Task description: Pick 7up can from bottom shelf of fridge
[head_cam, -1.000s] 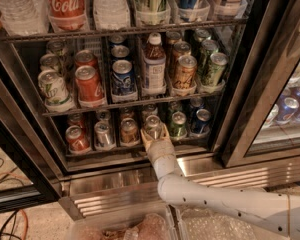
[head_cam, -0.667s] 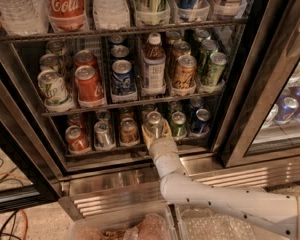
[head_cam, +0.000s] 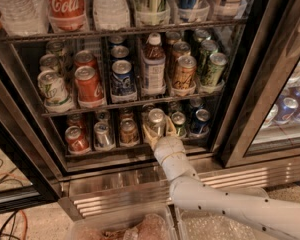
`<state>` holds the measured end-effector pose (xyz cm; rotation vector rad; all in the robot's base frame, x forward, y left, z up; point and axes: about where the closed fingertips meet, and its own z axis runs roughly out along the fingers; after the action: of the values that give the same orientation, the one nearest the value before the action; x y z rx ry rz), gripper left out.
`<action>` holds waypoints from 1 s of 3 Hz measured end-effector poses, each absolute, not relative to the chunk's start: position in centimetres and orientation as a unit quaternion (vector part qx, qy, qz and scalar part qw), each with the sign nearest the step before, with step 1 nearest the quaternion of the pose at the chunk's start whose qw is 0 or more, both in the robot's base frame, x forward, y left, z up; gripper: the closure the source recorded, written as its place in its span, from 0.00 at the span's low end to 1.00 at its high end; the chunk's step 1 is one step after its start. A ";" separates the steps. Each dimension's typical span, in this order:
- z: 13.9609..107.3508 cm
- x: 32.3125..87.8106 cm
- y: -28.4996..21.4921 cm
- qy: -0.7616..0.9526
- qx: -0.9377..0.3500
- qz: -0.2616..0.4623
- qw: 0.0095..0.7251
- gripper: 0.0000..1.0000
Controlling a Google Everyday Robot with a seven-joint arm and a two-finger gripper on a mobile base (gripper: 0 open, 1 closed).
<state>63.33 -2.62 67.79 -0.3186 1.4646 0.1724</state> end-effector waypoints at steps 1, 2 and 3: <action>68.0 61.0 -3.7 0.675 -0.154 0.091 0.716 1.00; 68.2 59.2 -4.8 0.682 -0.164 0.105 0.705 1.00; 68.3 58.3 -5.0 0.684 -0.180 0.123 0.696 1.00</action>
Offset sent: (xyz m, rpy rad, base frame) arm -0.0662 -0.0359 0.0050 -0.0020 0.0997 0.1077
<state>58.25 -5.03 68.33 -0.4011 1.5259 0.2742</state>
